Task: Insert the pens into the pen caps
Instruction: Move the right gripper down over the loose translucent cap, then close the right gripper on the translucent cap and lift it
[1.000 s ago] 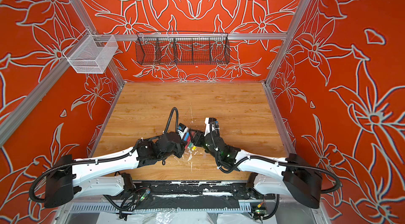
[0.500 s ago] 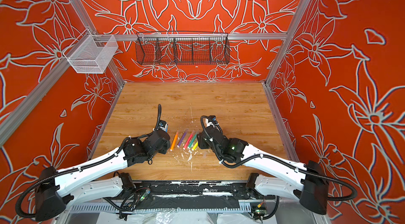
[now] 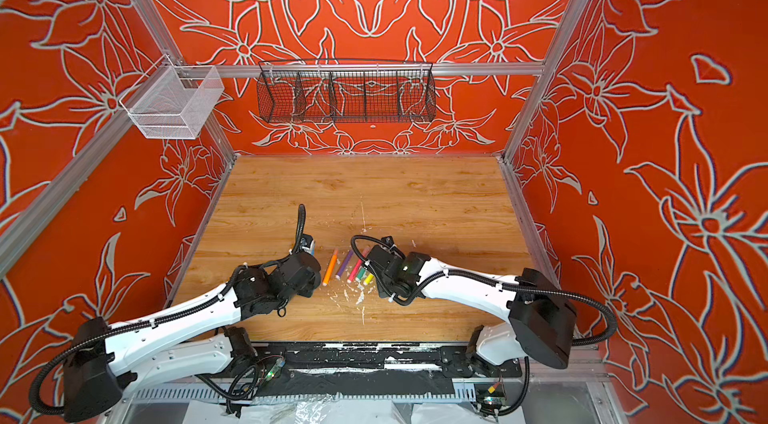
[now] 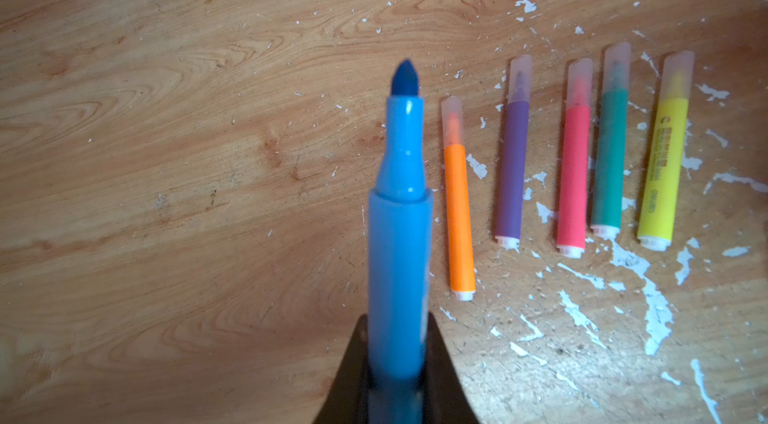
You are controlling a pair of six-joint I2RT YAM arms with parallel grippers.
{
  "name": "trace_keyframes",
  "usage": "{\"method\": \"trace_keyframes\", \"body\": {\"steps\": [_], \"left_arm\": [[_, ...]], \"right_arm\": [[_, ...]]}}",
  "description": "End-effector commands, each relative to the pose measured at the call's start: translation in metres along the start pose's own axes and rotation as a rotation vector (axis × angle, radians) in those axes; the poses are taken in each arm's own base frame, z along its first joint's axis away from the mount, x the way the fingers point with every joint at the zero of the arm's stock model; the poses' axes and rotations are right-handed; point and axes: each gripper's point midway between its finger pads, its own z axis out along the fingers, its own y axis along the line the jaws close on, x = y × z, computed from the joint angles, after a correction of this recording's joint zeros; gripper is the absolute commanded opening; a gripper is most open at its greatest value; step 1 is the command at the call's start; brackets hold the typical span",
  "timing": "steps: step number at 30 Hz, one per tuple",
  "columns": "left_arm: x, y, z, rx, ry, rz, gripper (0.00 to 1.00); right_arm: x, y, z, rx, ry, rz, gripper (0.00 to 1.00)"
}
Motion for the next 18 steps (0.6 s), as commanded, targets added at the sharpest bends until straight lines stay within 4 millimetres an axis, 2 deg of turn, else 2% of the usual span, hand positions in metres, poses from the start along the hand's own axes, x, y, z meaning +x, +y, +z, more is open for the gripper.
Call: {"method": "trace_keyframes", "body": {"steps": [1,5,12,18], "left_arm": [[-0.005,0.001,0.0,-0.016,-0.01,-0.029,0.0],[-0.005,0.001,-0.002,-0.005,-0.017,-0.035,0.0],[-0.007,0.003,-0.008,0.019,-0.044,-0.056,0.0],[-0.007,0.002,-0.008,0.024,-0.042,-0.052,0.0]], "right_arm": [[0.008,-0.001,0.004,0.02,0.035,-0.012,0.5],[0.015,-0.001,0.015,0.036,0.06,-0.017,0.51],[0.023,0.01,0.031,0.021,0.1,-0.026,0.52],[0.029,0.006,0.042,0.069,0.124,-0.032,0.52]]}}
